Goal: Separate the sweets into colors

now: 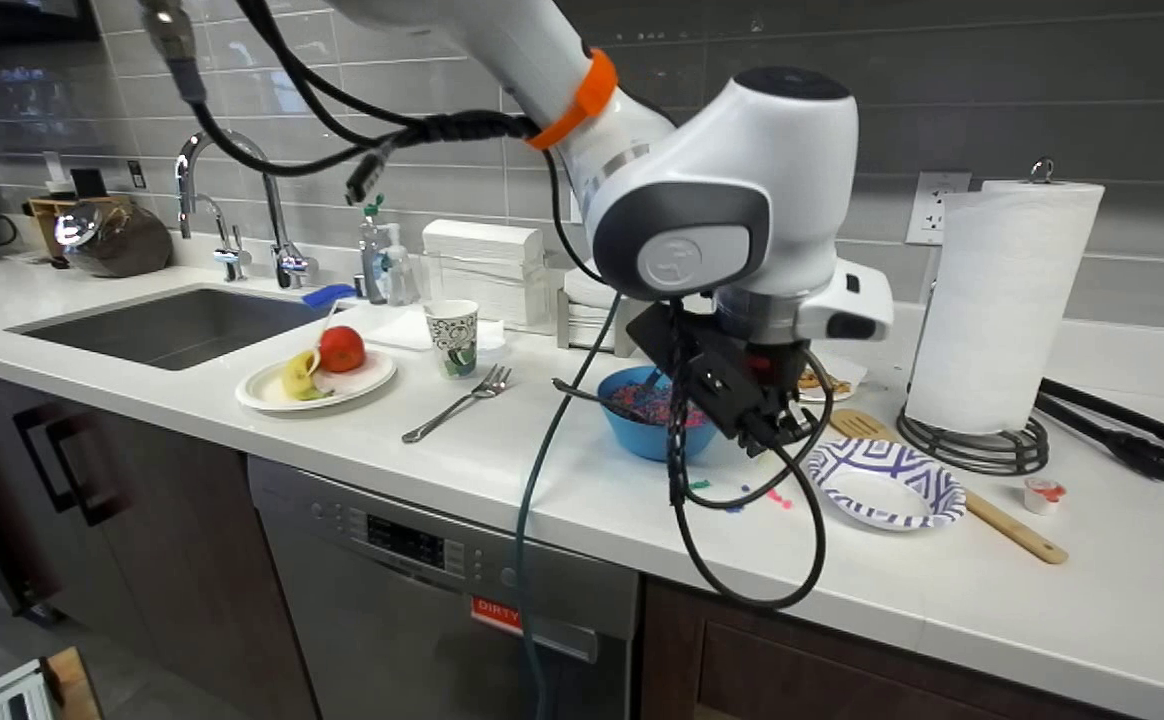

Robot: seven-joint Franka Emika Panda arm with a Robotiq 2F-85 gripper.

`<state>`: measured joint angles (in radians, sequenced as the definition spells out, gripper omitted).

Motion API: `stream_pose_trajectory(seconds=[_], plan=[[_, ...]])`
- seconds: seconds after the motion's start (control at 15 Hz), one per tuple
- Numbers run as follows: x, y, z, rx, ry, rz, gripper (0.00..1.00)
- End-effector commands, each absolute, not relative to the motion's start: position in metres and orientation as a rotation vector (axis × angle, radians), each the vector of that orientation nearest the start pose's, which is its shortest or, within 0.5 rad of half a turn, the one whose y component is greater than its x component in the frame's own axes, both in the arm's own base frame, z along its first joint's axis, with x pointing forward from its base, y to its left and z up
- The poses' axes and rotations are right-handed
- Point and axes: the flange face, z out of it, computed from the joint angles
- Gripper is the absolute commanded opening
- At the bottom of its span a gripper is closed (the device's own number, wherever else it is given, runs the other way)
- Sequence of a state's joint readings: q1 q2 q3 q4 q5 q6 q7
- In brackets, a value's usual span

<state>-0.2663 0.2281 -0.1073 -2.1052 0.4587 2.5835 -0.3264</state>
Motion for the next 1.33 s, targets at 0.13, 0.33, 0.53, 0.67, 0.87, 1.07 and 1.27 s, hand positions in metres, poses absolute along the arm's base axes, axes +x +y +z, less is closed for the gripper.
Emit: stream_pose_trajectory(seconds=[0.13,0.33,0.53,0.67,0.87,1.07,1.27], plan=[[0.523,-0.190,0.429,-3.094,0.263,-0.511,0.59],[0.508,-0.174,0.473,-3.156,0.162,-0.394,0.83],[0.510,-0.172,0.481,-3.147,0.137,-0.406,0.80],[0.500,-0.168,0.500,-3.156,0.118,-0.398,0.95],[0.498,-0.168,0.501,-3.159,0.116,-0.396,0.96],[0.499,-0.168,0.498,-3.159,0.115,-0.387,0.96],[0.499,-0.168,0.498,-3.159,0.115,-0.387,0.96]])
